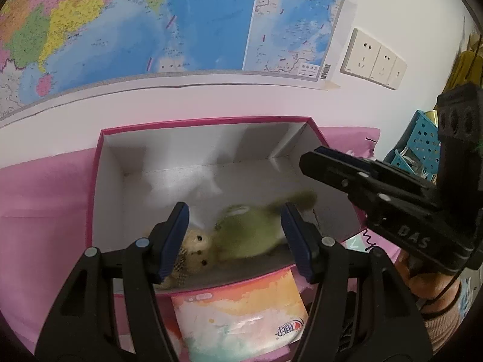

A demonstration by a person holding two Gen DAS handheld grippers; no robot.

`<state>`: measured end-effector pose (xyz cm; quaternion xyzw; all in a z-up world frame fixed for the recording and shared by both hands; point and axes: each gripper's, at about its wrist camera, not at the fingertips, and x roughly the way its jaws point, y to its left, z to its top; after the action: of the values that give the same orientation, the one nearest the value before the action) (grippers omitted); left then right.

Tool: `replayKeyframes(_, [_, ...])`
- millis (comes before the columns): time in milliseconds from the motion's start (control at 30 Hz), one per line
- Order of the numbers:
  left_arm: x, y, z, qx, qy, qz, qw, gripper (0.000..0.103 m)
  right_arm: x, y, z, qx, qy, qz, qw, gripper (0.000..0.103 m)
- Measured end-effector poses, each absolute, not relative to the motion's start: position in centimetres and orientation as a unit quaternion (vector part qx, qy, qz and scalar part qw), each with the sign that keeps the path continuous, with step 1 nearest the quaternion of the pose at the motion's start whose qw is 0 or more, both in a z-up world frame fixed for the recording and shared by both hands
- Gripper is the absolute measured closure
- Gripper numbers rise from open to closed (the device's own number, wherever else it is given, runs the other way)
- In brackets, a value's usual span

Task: Organize soft objects
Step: 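Lower the green turtle into the pink box and release it, then grasp the black plush toy with the right gripper and lift it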

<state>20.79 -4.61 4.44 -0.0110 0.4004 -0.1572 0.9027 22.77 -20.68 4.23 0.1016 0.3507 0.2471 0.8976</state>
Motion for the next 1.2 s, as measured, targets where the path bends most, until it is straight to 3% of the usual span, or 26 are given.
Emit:
replayKeyframes(167, [19.1, -4.3, 5.0, 0.000, 0.381, -0.161, 0.910, 0.038, 21.4, -21.2, 4.5, 0.101, 0.346, 0.255, 0.897, 0.078])
replayKeyframes(467, [14.2, -4.2, 6.3, 0.011, 0.344, -0.209, 0.915, 0.038, 15.4, -23.0, 7.0, 0.096, 0.333, 0.285, 0.894, 0.066])
replayKeyframes(567, [12.2, -4.2, 6.3, 0.018, 0.339, -0.227, 0.913, 0.038, 13.0, -23.9, 7.6, 0.100, 0.329, 0.291, 0.893, 0.054])
replayKeyframes(667, [10.3, -4.3, 6.0, 0.028, 0.335, -0.241, 0.910, 0.038, 10.6, -24.7, 7.6, 0.105, 0.337, 0.301, 0.886, 0.050])
replayKeyframes(1200, [6.4, -6.2, 0.1, 0.035, 0.402, -0.290, 0.868, 0.037, 9.8, -25.6, -2.1, 0.105, 0.484, 0.261, 0.829, 0.036])
